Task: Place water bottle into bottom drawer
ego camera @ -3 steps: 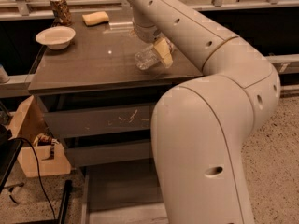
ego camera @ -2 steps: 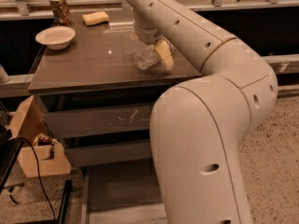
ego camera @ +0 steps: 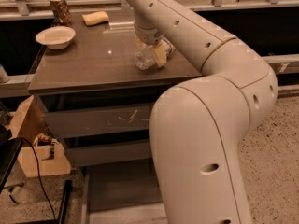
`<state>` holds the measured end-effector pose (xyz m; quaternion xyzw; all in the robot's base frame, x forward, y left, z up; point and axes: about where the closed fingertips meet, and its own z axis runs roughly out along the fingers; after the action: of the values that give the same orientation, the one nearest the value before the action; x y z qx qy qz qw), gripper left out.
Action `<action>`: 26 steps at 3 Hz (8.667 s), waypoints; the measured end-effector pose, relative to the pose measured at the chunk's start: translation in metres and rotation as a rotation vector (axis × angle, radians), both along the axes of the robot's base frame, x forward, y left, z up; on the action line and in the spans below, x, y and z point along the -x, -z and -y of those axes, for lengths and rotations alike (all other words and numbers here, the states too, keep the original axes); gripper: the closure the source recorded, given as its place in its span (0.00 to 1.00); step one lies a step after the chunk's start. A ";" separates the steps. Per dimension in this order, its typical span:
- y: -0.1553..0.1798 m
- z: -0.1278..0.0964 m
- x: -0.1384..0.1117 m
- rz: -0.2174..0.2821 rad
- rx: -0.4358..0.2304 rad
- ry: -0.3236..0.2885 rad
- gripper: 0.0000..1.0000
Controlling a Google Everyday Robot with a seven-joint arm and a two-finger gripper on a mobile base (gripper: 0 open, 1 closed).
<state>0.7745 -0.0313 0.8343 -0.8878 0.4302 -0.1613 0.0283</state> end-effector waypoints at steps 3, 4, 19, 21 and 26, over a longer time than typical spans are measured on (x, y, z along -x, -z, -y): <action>0.000 0.000 0.000 0.000 0.000 0.000 1.00; 0.000 0.000 0.000 0.000 -0.001 0.000 1.00; 0.111 0.091 0.237 -0.222 -0.316 0.412 1.00; 0.186 0.082 0.274 -0.302 -0.346 0.400 1.00; 0.324 0.062 0.271 -0.257 -0.372 0.313 1.00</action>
Offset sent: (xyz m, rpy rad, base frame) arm 0.0000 0.0000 0.0000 0.0000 0.0000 0.0000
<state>0.5038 -0.0930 0.5105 -0.8032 0.5844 0.0322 0.1109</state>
